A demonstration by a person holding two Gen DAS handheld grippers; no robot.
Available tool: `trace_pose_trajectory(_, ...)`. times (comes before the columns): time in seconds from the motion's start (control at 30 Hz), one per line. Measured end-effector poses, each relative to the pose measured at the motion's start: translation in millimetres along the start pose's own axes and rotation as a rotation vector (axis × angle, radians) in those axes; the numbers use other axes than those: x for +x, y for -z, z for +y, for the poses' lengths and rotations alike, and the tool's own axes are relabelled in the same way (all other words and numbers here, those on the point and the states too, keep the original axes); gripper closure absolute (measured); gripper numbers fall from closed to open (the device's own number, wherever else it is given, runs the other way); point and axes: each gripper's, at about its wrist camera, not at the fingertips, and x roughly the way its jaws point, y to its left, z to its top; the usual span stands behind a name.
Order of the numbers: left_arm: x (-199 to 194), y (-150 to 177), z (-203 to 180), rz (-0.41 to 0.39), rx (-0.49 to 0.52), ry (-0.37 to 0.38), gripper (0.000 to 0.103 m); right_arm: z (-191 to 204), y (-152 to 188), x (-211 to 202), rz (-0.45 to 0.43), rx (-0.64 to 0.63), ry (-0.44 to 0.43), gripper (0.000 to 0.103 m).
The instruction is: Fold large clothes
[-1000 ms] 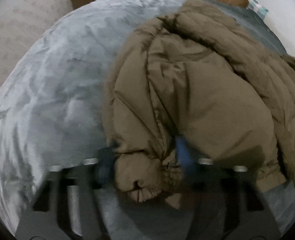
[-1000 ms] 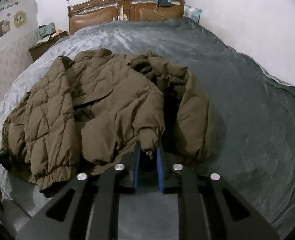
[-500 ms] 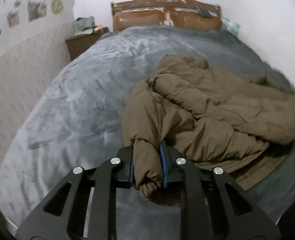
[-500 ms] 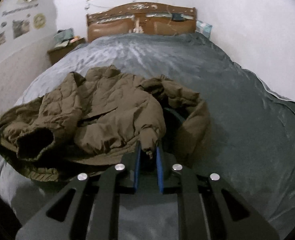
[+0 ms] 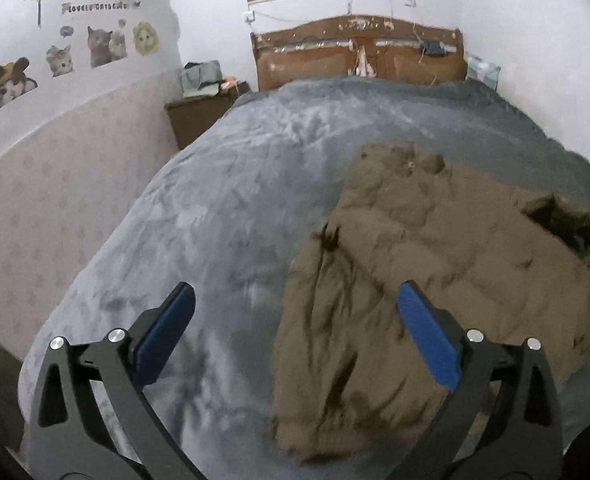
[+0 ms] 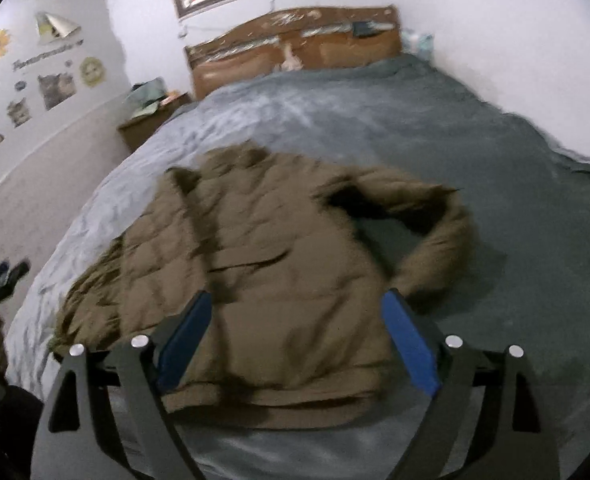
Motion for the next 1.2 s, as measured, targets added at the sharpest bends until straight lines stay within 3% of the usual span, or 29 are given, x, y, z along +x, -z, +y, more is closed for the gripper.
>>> trace_pose_trajectory(0.23, 33, -20, -13, 0.003, -0.033, 0.010, 0.003, 54, 35, 62, 0.185, -0.097, -0.065, 0.016)
trace_pose_trajectory(0.43, 73, 2, -43, 0.047, 0.074, 0.048, 0.003, 62, 55, 90, 0.287, -0.111, -0.093, 0.016)
trace_pose_trajectory(0.47, 77, 10, -42, 0.067, 0.062, 0.060, 0.003, 63, 58, 96, 0.312, -0.109, -0.109, 0.020)
trace_pose_trajectory(0.57, 94, 25, -36, 0.124, 0.036, 0.089, 0.003, 73, 67, 110, 0.357, -0.136, -0.136, 0.064)
trace_pose_trajectory(0.6, 98, 28, -35, 0.138, 0.043, 0.092, 0.003, 79, 67, 109, 0.342, -0.162, -0.124, 0.077)
trace_pose_trajectory(0.7, 106, 35, -37, 0.159, 0.053, 0.111, 0.003, 82, 52, 96, 0.255, -0.181, -0.121, 0.085)
trace_pose_trajectory(0.83, 120, 35, -40, 0.182, 0.004, 0.147, 0.003, 85, 16, 80, 0.122, -0.236, -0.061, 0.086)
trace_pose_trajectory(0.93, 124, 26, -41, 0.141, -0.027, 0.141, 0.003, 94, -14, 82, 0.072, -0.342, -0.006, 0.086)
trace_pose_trajectory(1.07, 116, 19, -48, 0.081, 0.009, 0.132, 0.003, 91, -39, 115, 0.099, -0.397, -0.050, 0.086)
trace_pose_trajectory(1.2, 127, 9, -70, 0.049, 0.111, 0.111, 0.003, 79, -38, 142, 0.103, -0.371, -0.092, 0.082)
